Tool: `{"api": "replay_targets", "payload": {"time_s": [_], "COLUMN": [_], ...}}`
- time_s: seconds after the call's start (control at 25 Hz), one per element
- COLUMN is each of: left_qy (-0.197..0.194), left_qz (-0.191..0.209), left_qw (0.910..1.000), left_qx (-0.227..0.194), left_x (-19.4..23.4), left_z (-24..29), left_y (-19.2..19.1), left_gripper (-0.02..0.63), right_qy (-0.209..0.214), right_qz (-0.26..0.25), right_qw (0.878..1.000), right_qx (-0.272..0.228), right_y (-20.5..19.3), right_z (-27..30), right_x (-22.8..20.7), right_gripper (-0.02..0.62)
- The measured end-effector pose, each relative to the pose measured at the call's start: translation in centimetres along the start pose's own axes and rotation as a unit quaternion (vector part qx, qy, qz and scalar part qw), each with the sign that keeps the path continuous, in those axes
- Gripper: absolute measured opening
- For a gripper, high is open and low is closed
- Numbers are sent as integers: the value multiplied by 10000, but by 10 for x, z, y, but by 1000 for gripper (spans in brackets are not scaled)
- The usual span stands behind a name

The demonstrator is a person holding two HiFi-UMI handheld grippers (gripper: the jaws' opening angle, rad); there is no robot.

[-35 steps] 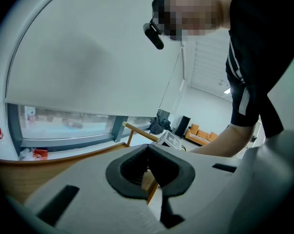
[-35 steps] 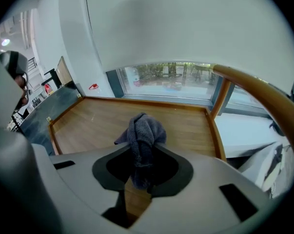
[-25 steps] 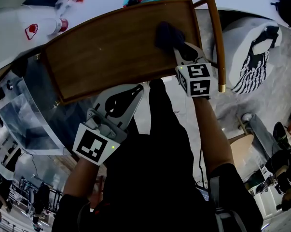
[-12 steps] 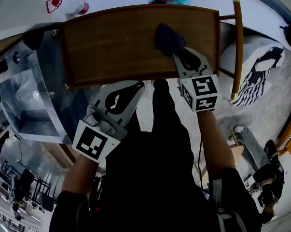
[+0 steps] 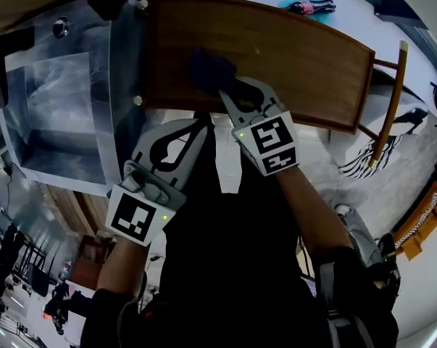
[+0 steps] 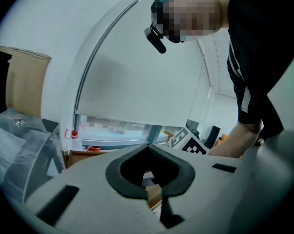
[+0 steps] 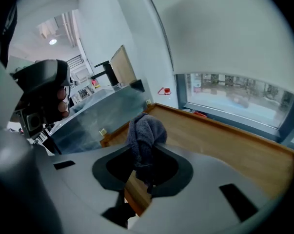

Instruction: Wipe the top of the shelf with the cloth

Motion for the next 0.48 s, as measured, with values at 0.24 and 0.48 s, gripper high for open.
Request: {"api": "replay_targets", "payload": {"time_s": [0.24,0.48], "left_qy": [294,459], "left_qz": [-244,-412], "left_qw": [9991,9979], "left_qx": [-158,-215], "left_x": [31,48], "left_z": [-40,-64], "left_y": [-16,-35], "left_gripper": [18,18], "right_qy": [287,404], "right_qz": [-350,-533], "right_qw": [9987,9969], "right_qx": [217,406], "right_y": [19,23], "right_z": [36,62], "right_x": [48,75], "right_gripper": [83,83]}}
Point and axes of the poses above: the fingertips, and each gripper's own axes: z forward along the fingers, x to its left, y out of its top, the point moved 5 cm from there along -z, backward along the fingers, and after that the axes turned 14 degrees about x, right-handed, at the moved point
